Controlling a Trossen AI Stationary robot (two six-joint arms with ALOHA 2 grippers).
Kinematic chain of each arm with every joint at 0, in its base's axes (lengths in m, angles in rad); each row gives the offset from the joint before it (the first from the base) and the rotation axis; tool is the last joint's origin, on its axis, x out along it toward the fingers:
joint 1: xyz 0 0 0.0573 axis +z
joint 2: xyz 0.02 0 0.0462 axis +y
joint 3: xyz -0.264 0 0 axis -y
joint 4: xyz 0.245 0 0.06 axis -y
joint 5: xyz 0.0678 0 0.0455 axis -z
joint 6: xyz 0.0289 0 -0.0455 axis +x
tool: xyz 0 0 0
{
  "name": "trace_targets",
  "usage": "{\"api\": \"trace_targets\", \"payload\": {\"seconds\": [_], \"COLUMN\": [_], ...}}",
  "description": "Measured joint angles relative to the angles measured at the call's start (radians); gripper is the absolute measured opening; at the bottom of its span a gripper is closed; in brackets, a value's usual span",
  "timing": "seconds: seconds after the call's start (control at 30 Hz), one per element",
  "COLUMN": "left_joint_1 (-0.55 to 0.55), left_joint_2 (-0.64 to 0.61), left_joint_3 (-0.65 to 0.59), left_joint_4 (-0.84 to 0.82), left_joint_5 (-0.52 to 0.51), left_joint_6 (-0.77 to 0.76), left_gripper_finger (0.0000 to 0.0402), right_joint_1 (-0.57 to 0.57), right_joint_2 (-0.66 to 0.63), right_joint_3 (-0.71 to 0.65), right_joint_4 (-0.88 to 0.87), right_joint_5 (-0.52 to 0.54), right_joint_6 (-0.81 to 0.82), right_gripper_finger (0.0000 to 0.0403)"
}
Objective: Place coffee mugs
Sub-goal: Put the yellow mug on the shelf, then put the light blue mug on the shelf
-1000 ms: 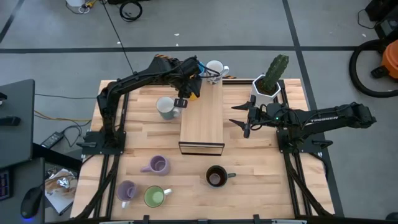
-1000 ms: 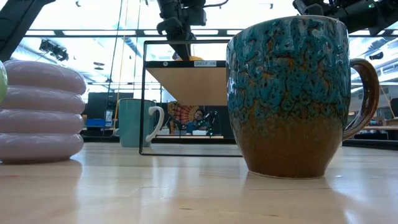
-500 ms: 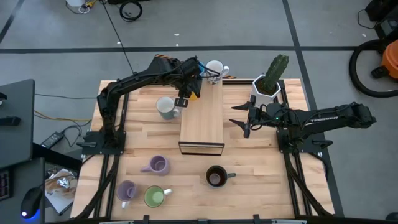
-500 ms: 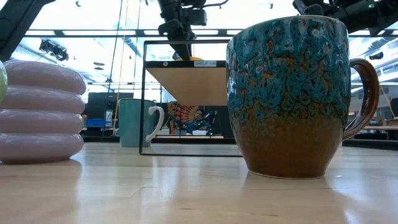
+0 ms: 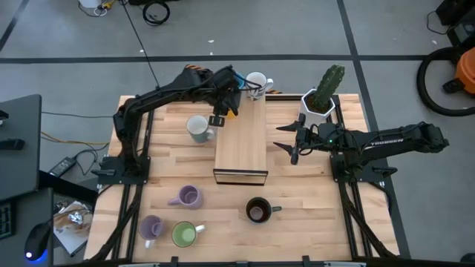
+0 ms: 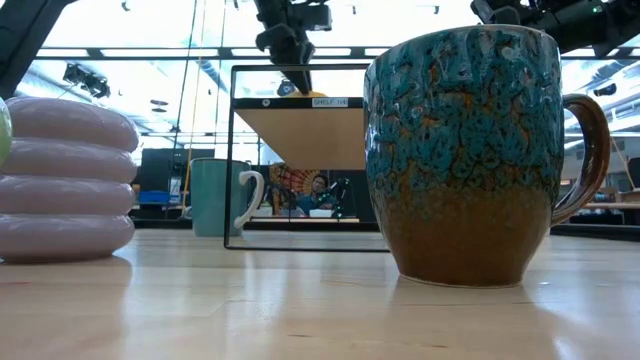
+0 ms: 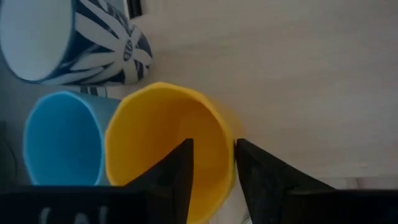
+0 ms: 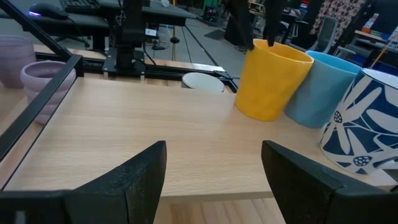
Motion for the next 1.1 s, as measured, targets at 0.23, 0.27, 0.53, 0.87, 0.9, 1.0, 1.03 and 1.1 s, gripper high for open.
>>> {"api": "trace_targets", "payload": {"seconds": [0.23,0.27,0.53,0.87,0.9,1.0,1.03,1.1], "left_joint_1": [-0.022,-0.026,-0.014,-0.053,-0.057,-0.07,-0.07,-0.069], "left_joint_2": [-0.053,-0.064,-0.158,-0.173,-0.181,-0.238,-0.261,-0.305], "left_joint_3": [0.0,0.0,0.001,-0.073,-0.108,-0.253,-0.309,-0.414], "left_joint_4": [0.026,0.031,0.026,0.02,0.029,0.132,0.154,0.233], "left_joint_5": [-0.024,-0.038,0.126,0.165,0.166,0.167,0.164,0.158], "left_joint_6": [0.002,0.0,-0.13,-0.196,-0.198,-0.202,-0.207,-0.22], "left_gripper_finger": [0.0174,0.0177,0.0161,0.0142,0.0142,0.0142,0.0142,0.0142], "right_joint_1": [0.0,0.0,0.0,0.0,0.0,0.001,0.003,0.007], "right_joint_2": [0.0,0.0,0.0,0.0,0.0,0.0,0.0,0.002], "right_joint_3": [0.0,0.0,0.0,0.0,0.0,0.0,0.0,0.0], "right_joint_4": [-0.006,-0.006,-0.009,-0.015,-0.015,-0.018,-0.018,-0.02], "right_joint_5": [0.0,0.0,0.0,0.0,0.0,0.0,0.0,0.0], "right_joint_6": [0.0,0.0,0.007,0.018,0.022,0.026,0.026,0.026], "right_gripper_finger": [0.0269,0.0269,0.0269,0.0269,0.0269,0.0269,0.0269,0.0269]}}
